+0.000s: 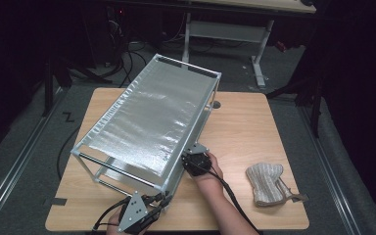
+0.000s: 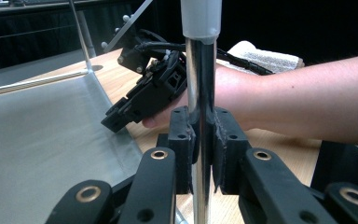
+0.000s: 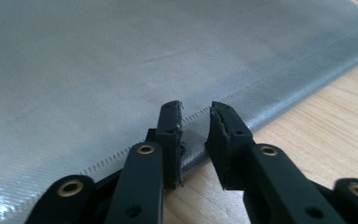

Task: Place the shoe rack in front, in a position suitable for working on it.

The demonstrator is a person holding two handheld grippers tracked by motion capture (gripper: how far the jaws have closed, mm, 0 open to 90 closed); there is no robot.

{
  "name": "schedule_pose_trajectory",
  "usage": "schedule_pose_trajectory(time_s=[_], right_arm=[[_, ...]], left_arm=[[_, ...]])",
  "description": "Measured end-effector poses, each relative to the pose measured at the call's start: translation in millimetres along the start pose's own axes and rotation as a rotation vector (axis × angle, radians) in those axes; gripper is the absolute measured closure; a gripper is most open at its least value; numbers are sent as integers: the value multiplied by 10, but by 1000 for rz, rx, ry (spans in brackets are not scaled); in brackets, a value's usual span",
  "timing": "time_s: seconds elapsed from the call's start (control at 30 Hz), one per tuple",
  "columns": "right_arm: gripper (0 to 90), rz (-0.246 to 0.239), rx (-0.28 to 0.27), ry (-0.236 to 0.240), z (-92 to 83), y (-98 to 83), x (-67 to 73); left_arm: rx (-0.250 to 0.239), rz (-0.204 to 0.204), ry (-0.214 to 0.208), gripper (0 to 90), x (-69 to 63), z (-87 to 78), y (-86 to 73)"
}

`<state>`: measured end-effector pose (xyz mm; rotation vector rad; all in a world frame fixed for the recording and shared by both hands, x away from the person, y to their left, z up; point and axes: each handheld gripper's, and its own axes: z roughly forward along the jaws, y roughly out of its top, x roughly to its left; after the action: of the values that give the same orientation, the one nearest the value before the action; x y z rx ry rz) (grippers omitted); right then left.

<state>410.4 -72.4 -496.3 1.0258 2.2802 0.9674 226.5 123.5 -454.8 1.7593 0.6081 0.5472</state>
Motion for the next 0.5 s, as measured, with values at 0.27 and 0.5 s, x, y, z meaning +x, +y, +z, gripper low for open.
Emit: schedule_pose_trajectory(time_s=[0.27, 0.5], right_arm=[[776, -102, 2, -45, 35, -32, 67], [895, -96, 10, -24, 8, -63, -40]], left_arm=[[1, 11, 4, 796, -28, 6, 6], [-3, 4, 10, 798, -21, -3, -2]])
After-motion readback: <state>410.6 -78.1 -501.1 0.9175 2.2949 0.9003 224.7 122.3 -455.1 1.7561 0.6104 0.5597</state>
